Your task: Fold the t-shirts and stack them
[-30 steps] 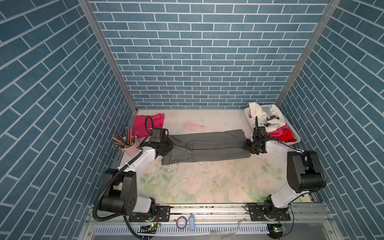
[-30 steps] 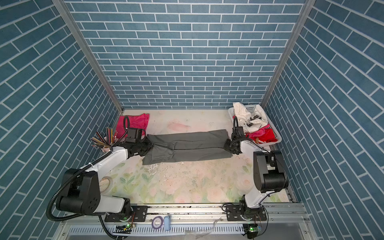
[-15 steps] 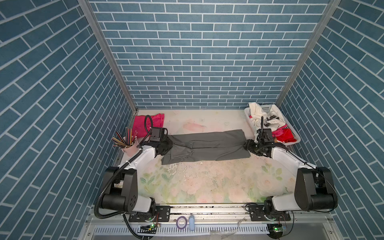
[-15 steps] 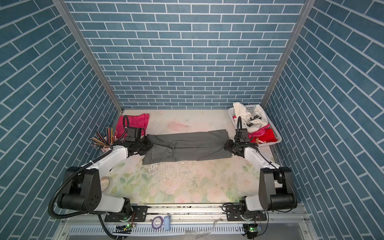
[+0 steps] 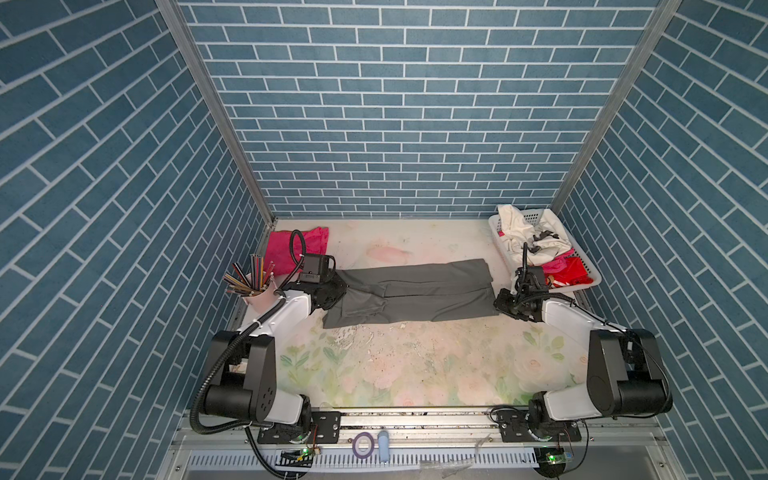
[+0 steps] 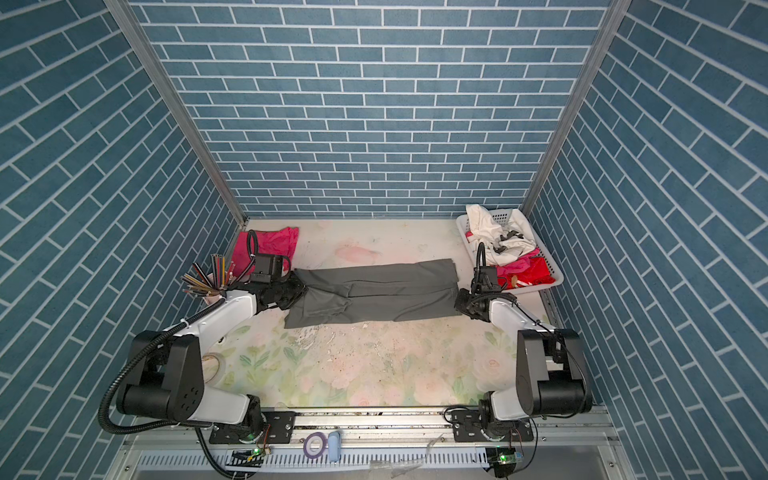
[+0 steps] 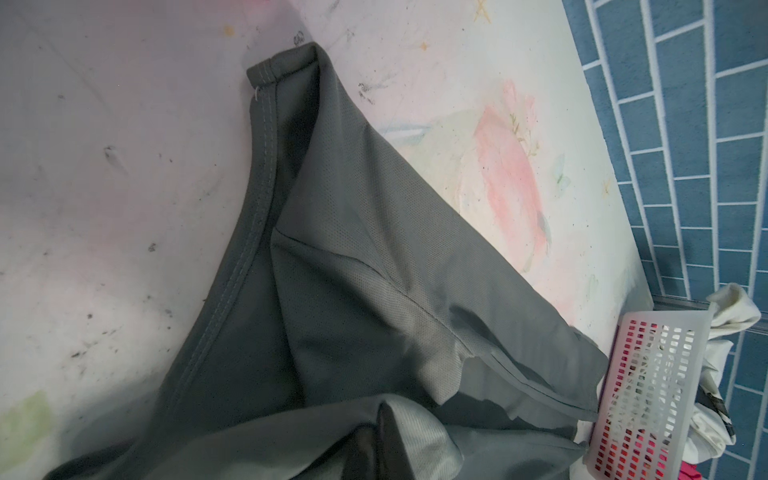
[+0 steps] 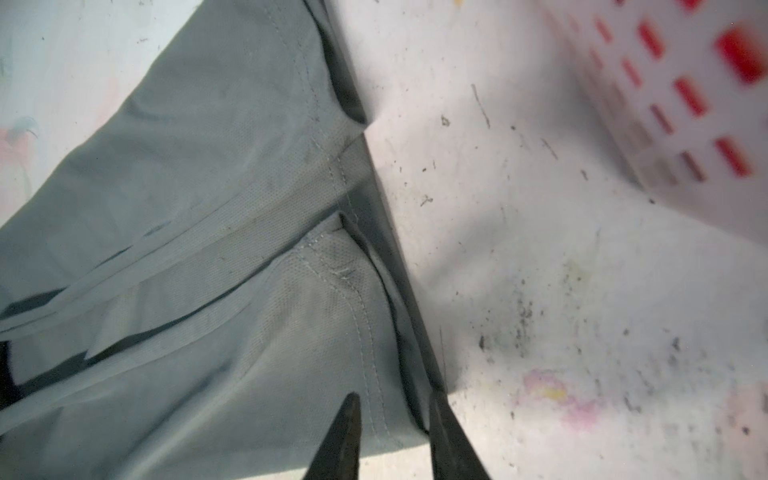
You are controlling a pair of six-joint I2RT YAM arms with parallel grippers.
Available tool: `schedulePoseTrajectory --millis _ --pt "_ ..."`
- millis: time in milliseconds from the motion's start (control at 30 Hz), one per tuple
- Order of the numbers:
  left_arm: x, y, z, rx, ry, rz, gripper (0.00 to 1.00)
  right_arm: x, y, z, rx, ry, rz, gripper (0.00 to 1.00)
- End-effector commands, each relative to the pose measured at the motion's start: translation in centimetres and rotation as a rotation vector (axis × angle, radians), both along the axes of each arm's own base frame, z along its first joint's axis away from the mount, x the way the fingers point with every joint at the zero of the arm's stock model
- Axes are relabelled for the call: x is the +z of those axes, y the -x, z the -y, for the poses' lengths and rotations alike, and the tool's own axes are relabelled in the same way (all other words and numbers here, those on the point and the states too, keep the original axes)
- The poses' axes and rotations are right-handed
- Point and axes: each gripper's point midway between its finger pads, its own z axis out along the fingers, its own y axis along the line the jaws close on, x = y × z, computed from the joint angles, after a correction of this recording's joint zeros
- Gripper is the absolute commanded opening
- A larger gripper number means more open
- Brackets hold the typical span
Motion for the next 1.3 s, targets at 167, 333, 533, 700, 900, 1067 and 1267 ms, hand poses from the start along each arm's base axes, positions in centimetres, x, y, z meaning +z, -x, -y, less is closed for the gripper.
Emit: schedulePoseTrajectory --millis 167,333,533,700,900,1067,1267 --pt "-0.6 -0.4 -0.4 0.005 -0.012 -0.003 0.0 -3.2 2.6 0.5 -0.006 0.018 -0.118 0.3" --pt "-0.9 -0.4 -0.4 0.005 -0.014 -0.009 0.0 -3.8 2.7 0.6 -0.01 0.028 -0.131 0.23" --pt "-1.1 -0.1 -1.3 0.014 -0.028 -0.019 0.0 -3.3 2.8 1.1 -0.025 0.05 -0.123 0.0" --pt "-1.6 0.4 -2.2 0.02 -0.037 -0.029 0.0 -2.5 3.0 2.0 -0.035 0.098 -0.109 0.0" --pt "-2.4 0.9 -2.1 0.012 -0.033 -0.047 0.0 -3.2 3.3 2.6 -0.033 0.134 -0.136 0.0" --pt "-3.3 0.9 -2.0 0.003 -0.037 -0.057 0.0 -3.0 3.4 2.8 -0.037 0.14 -0.132 0.0" --pt "-3.9 -0.2 -1.5 -0.012 -0.013 -0.061 0.02 -2.8 3.2 2.7 -0.029 0.139 -0.13 0.13"
